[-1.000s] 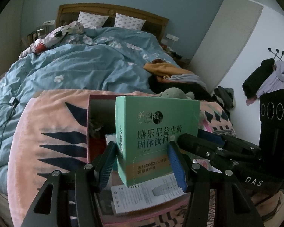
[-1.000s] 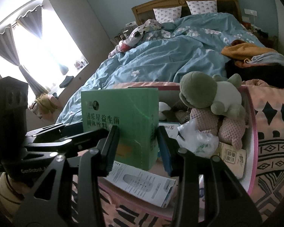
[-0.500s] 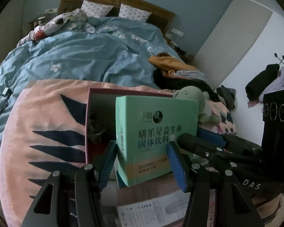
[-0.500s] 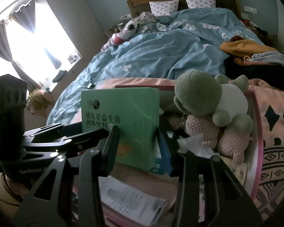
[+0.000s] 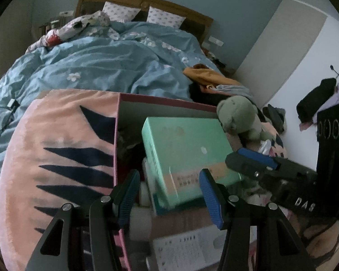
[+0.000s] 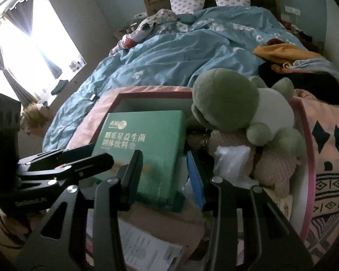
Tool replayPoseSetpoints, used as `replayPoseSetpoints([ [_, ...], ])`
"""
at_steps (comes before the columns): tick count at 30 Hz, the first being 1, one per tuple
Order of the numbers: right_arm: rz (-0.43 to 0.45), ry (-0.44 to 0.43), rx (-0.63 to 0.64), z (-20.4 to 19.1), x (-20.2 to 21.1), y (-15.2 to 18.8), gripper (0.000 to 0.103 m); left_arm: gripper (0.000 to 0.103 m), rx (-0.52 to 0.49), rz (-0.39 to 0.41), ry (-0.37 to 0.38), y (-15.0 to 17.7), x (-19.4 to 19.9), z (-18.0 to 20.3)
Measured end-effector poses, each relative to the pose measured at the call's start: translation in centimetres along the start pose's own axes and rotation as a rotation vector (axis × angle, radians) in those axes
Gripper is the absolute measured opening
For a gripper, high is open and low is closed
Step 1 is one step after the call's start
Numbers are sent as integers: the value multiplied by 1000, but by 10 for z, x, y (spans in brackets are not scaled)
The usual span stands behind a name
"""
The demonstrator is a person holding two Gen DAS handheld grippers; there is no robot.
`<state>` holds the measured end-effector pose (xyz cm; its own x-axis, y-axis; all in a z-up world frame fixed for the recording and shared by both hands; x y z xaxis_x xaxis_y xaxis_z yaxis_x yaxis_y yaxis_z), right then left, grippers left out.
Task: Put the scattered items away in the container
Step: 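Open both grippers to release the mint-green box in the pink box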
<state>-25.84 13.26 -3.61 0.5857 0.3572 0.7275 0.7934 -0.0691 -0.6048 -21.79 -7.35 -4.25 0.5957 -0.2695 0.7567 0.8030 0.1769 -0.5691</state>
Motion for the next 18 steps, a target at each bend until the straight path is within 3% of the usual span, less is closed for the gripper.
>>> replayPoseSetpoints([
  [6, -11, -15, 69, -19, 8, 9, 43, 56, -71, -1, -38, 10, 1, 8],
  [9, -15, -29, 72, -25, 11, 12, 43, 56, -73, -12, -101, 9, -4, 6],
  [13, -3, -65, 77, -29, 35, 25, 43, 56, -78, 32, -123, 16, 18, 7],
  [15, 6, -70, 98, -31, 56, 39, 43, 56, -122, 60, -108, 28, 36, 17],
  [18, 1, -70, 93, -26, 88, 74, 44, 58, -172, 42, -6, 61, 64, 38],
])
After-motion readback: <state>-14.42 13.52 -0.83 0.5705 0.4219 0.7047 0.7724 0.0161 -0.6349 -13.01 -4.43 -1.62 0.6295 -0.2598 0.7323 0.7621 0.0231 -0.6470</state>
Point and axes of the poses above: each gripper's, at about its wrist camera, not at the fingertips, and x roughly against the way its jaws point, z to its right, y to its underside, the point moved 3 cm from there along -x, roughly the way its jaws point, and after that the axes turned 2 degrees about -y, right-handed, at the moved point
